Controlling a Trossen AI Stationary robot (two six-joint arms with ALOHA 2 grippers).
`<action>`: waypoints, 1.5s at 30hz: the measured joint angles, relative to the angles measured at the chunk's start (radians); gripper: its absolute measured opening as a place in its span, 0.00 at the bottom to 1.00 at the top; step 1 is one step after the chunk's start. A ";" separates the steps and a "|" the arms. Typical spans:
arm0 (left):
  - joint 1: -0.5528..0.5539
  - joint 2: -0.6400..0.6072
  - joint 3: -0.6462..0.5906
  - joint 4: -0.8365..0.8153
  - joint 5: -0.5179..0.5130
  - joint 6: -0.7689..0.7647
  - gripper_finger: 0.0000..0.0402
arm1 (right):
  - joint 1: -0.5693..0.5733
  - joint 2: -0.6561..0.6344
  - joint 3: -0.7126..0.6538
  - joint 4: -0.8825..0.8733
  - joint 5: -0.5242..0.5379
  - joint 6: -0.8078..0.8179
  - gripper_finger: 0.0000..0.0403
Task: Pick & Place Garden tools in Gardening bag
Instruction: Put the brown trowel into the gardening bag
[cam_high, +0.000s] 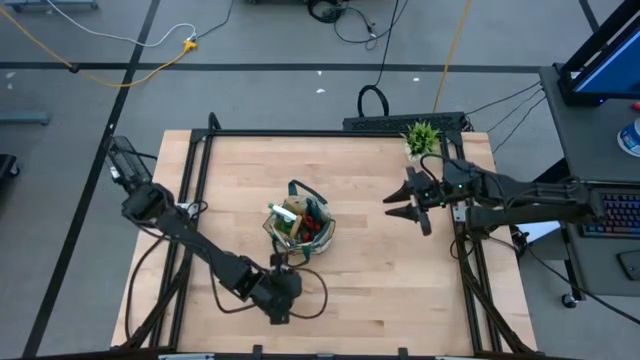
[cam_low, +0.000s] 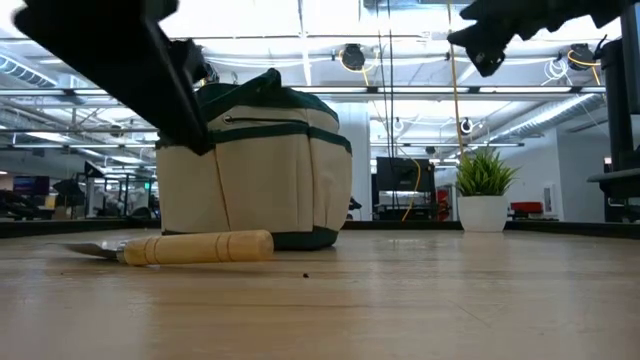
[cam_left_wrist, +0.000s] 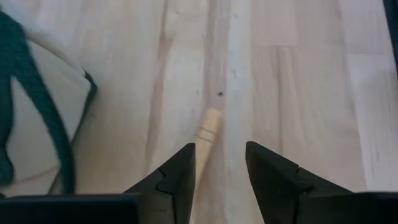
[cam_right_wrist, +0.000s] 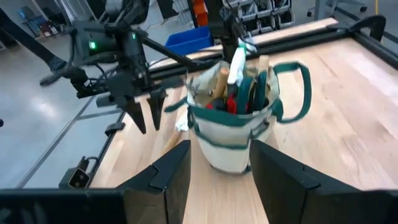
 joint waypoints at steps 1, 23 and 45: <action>0.007 0.000 0.000 0.003 0.000 0.001 0.37 | 0.000 -0.008 -0.010 0.000 0.000 0.000 0.39; 0.056 0.066 0.000 0.087 0.032 0.037 0.37 | 0.000 -0.152 -0.109 0.004 0.001 -0.030 0.39; 0.078 0.191 0.003 0.099 0.096 0.033 0.36 | -0.004 -0.158 -0.109 0.001 0.004 -0.027 0.39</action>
